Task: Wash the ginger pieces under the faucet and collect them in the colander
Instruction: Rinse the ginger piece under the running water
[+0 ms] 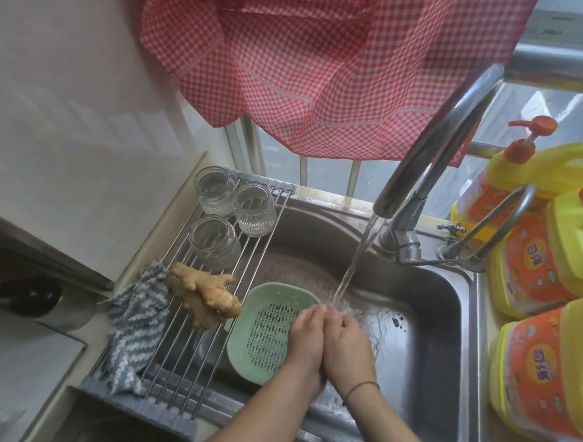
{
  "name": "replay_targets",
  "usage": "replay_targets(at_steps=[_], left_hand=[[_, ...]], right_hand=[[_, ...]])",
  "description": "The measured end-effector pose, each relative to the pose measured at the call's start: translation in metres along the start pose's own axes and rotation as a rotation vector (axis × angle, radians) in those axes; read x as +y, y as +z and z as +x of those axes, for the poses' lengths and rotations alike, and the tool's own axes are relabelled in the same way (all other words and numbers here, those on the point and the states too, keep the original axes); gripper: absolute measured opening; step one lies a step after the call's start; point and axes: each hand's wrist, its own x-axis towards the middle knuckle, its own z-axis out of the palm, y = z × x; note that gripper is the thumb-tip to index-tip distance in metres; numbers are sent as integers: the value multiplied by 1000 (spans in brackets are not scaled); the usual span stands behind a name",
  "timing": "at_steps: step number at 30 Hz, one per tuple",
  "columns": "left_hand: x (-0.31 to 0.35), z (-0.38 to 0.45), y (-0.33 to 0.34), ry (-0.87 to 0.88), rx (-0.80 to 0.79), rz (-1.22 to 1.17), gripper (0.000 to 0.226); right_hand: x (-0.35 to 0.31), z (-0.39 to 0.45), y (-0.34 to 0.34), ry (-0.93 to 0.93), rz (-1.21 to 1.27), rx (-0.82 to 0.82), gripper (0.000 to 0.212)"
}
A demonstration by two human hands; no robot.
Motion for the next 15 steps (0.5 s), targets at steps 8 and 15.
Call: replay_targets(at_steps=[8,15], left_hand=[[31,10,4,-359,-77,-234,42],[26,24,-23,-388,-172,-156,70]], right_hand=[[10,-25,0,-250,119,23,31],[32,-24,-16,8,638,-454,44]])
